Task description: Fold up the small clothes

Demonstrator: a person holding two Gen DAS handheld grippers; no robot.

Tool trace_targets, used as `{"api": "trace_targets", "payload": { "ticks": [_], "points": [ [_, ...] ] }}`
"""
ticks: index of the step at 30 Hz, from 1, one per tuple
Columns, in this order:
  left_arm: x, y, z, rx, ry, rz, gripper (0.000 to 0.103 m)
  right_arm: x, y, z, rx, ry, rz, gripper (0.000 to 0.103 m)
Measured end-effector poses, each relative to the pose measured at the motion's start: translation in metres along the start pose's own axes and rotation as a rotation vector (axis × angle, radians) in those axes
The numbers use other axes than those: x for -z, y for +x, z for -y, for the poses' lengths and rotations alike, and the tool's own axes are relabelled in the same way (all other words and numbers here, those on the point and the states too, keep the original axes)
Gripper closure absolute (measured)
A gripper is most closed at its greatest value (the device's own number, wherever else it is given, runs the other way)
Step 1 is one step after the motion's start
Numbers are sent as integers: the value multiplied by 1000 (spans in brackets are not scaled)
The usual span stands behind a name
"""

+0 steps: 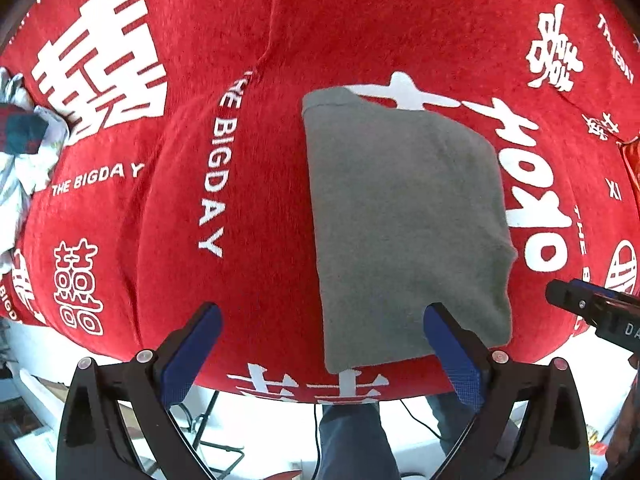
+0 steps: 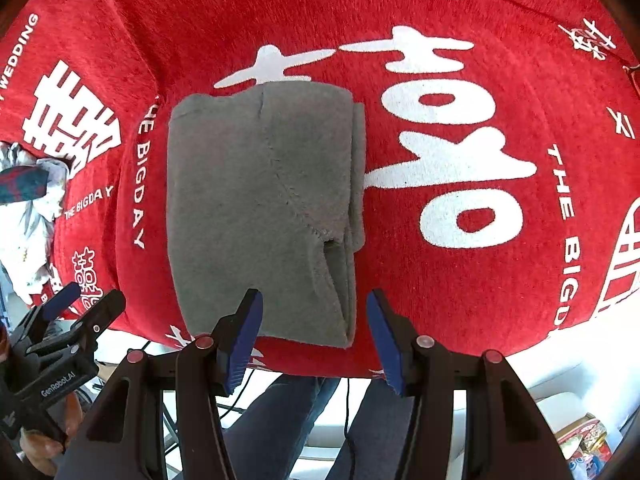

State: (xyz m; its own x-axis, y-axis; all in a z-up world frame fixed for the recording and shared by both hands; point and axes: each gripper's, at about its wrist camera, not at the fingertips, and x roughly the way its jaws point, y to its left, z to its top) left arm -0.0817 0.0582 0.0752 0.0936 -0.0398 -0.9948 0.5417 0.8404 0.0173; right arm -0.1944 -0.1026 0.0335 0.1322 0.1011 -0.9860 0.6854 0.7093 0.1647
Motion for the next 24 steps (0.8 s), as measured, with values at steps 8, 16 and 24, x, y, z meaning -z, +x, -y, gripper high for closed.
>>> {"api": "trace_targets", "payload": {
  "ticks": [8, 16, 24],
  "points": [
    [-7, -16, -1, -20, -18, -1, 2, -1, -23, -14, 43, -42, 56, 20],
    [-7, -37, 2, -23, -34, 27, 2, 3, -46, -30, 90, -67, 125, 0],
    [-6, -43, 3, -29, -31, 32, 2, 3, -48, -33, 118, -55, 120, 0]
  ]
}}
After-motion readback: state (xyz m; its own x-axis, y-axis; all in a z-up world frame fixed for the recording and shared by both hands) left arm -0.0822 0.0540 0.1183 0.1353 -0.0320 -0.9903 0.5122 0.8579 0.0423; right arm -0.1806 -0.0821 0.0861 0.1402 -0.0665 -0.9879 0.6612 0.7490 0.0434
